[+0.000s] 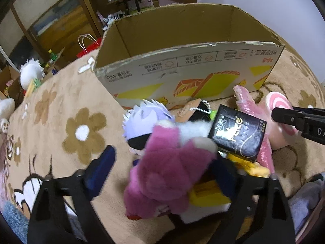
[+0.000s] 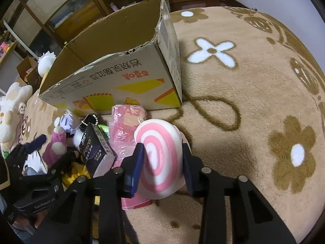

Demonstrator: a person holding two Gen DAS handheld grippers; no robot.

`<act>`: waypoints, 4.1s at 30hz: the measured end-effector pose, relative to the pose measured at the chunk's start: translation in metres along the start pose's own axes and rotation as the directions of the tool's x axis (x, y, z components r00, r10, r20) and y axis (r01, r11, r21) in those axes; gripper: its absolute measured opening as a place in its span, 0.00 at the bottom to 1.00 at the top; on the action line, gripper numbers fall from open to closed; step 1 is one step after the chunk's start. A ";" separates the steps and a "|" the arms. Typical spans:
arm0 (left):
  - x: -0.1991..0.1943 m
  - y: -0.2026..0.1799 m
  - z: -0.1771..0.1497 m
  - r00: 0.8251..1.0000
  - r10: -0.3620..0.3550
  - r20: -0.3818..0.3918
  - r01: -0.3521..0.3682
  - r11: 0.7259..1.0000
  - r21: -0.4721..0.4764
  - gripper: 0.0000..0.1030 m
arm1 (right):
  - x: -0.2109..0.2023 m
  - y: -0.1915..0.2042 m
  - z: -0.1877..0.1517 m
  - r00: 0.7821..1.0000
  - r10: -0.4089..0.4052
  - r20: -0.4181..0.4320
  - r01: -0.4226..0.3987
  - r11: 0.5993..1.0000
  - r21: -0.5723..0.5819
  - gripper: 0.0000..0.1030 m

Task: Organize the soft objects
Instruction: 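Lower the left tool onto the pink plush bunny while the right tool grasps the swirl lollipop cushion, then lift the pink bunny with the left tool while the right tool lifts the lollipop cushion, then open the left tool over the box while the right tool releases the lollipop cushion inside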

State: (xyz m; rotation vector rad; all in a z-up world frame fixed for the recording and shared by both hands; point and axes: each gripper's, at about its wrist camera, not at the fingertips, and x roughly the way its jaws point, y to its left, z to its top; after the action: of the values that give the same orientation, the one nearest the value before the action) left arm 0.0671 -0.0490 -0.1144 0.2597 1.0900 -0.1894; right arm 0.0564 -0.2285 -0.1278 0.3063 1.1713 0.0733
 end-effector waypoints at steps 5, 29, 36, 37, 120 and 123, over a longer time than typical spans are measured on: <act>0.004 0.009 -0.003 0.997 -0.070 -0.031 0.069 0.996 -0.056 0.56 | -0.006 0.001 0.001 1.000 0.002 0.026 -0.001 1.000 -0.012 0.34; -0.064 0.029 -0.011 0.982 -0.067 0.176 0.088 0.990 -0.115 0.41 | -0.089 0.034 -0.013 0.956 0.076 0.285 -0.038 0.990 -0.135 0.34; -0.098 0.035 -0.011 0.958 -0.050 0.283 0.082 0.991 -0.104 0.41 | -0.110 0.031 -0.016 0.924 0.067 0.376 -0.026 0.993 -0.114 0.34; -0.103 0.037 -0.010 0.952 -0.048 0.303 0.085 0.990 -0.110 0.41 | -0.113 0.031 -0.017 0.917 0.056 0.394 -0.014 0.994 -0.108 0.34; -0.043 0.070 0.110 0.924 -0.001 0.382 0.075 0.981 -0.178 0.75 | -0.050 0.055 0.064 0.862 0.151 0.484 -0.061 0.978 -0.197 0.62; -0.045 0.071 0.107 0.931 0.000 0.365 0.068 0.982 -0.175 0.75 | -0.056 0.055 0.061 0.859 0.161 0.486 -0.073 0.978 -0.194 0.68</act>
State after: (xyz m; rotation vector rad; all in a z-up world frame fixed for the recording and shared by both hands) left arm 0.1569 -0.0119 -0.0190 0.0339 0.7360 -0.1585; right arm 0.0962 -0.2002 -0.0409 0.2271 0.6215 0.1885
